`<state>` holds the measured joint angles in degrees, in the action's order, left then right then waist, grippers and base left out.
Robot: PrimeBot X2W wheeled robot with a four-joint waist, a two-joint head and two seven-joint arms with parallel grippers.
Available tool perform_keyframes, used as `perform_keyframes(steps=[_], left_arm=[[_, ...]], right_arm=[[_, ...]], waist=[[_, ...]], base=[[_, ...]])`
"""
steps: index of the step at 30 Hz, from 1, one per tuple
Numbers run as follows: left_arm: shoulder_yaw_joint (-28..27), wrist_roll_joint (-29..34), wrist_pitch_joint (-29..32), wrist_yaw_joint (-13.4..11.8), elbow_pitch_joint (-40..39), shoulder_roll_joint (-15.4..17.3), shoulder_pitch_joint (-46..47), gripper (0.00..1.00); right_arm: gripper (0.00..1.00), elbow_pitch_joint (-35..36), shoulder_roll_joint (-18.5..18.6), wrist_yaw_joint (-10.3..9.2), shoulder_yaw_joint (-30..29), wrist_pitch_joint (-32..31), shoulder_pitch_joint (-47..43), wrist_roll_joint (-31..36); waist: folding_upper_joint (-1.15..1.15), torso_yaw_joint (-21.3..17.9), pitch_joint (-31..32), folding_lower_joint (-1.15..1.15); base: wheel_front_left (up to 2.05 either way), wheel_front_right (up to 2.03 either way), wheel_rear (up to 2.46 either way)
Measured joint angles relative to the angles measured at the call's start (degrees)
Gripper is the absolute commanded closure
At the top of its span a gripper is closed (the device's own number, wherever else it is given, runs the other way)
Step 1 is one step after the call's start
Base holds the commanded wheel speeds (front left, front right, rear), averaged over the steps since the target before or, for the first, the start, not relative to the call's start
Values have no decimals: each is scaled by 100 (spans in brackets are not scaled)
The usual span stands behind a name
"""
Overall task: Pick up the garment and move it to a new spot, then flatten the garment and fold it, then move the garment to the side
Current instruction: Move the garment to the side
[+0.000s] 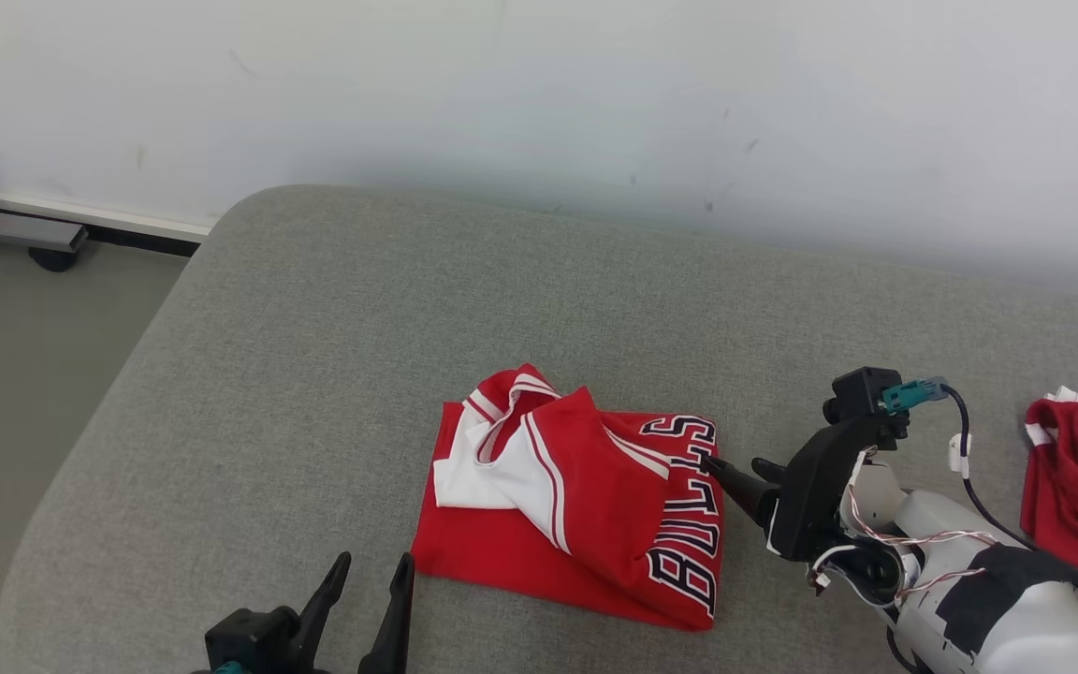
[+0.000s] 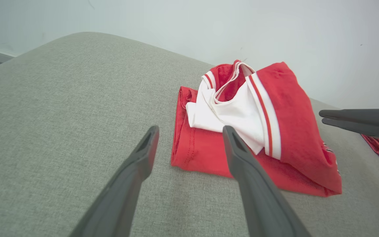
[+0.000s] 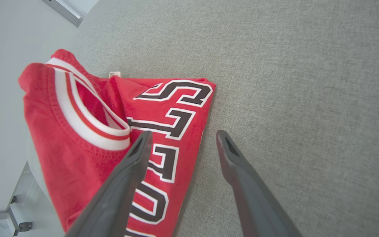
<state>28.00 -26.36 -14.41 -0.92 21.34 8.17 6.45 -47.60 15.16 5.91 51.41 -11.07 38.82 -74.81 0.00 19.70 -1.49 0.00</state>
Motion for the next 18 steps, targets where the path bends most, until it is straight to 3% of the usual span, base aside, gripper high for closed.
perform_keyframes(steps=[5,14,18], left_arm=[[-2,2,-1,0,25,-23,7,0],[83,2,-1,46,178,-152,80,0],[90,2,-1,67,216,-174,108,0]], right_arm=[[0,34,-15,-44,40,-165,-13,-34],[0,-172,-35,-368,479,-996,85,90],[0,-207,-51,-415,610,-1329,190,132]], waist=[[0,72,-25,0],[0,188,20,0],[0,247,73,0]], base=[[0,0,0],[0,0,0],[0,0,0]])
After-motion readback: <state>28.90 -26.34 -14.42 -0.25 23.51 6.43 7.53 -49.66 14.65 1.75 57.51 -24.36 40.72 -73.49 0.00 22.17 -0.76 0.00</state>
